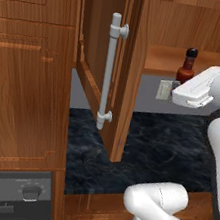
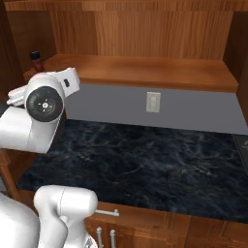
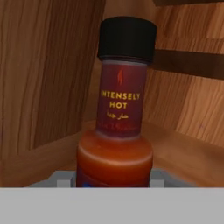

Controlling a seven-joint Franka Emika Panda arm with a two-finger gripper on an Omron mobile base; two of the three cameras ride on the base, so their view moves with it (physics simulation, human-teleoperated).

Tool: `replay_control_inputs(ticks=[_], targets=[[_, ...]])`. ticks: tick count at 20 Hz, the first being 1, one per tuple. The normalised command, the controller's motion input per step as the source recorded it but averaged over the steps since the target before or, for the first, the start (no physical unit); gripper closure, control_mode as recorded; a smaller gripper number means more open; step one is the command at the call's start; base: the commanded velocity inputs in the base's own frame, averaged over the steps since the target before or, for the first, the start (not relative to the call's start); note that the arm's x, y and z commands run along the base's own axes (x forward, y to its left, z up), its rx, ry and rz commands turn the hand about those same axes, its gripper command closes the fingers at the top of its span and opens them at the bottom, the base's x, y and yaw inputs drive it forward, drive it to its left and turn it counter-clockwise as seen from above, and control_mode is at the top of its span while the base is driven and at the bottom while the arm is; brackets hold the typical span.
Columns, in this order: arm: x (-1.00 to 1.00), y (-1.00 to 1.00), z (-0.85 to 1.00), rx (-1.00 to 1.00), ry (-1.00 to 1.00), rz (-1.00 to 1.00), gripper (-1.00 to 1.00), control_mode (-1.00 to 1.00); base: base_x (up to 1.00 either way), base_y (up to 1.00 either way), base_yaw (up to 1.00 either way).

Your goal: Take 2 condiments from the cabinet and move them on the counter near the stove.Make sure the condiments are lined up with each other, next to each other.

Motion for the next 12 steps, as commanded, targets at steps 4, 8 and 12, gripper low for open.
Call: replay_control_inputs(ticks=[4,8,12], targets=[[-0.66,0.00,-0.12,0.00,0.00,0.00,1.00,-1.00,0.00,0.00,0.00],[-0.38,-0.05,-0.16,0.00,-0.03,0.00,1.00,-1.00,0.00,0.00,0.00],[-0.19,-0.14,-0.20,0.00,-0.02,0.00,1.00,-1.00,0.00,0.00,0.00]])
